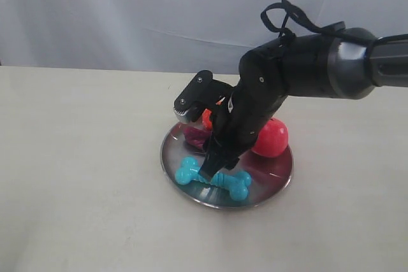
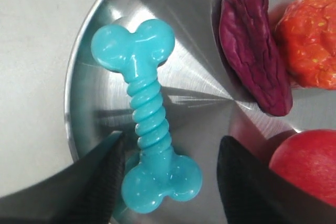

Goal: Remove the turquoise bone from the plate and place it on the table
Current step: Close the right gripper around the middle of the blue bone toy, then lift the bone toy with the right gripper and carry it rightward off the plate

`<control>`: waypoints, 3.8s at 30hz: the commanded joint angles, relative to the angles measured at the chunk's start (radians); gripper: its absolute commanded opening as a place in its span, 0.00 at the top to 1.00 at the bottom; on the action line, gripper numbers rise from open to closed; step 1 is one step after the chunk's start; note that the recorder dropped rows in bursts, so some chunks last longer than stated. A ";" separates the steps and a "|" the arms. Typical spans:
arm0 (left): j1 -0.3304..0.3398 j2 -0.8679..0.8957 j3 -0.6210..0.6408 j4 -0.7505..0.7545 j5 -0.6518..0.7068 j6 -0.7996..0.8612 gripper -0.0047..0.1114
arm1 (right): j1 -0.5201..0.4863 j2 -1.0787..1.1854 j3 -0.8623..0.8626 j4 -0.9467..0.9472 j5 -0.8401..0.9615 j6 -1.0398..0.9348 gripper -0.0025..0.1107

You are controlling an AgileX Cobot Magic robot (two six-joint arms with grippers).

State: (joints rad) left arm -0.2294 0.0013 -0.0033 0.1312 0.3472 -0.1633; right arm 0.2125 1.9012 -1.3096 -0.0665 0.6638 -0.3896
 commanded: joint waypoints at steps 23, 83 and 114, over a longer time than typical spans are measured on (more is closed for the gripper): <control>-0.002 -0.001 0.003 0.000 -0.001 -0.002 0.96 | 0.002 0.127 -0.005 0.024 -0.076 0.004 0.52; -0.002 -0.001 0.003 0.000 -0.001 -0.002 0.96 | 0.011 -0.048 -0.003 0.067 -0.065 0.010 0.98; -0.002 -0.001 0.003 0.000 -0.001 -0.002 0.96 | -0.231 -0.597 0.248 -0.313 0.278 0.749 0.98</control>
State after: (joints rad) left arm -0.2294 0.0013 -0.0033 0.1312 0.3472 -0.1633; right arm 0.0527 1.3287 -1.1114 -0.4054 1.0077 0.3487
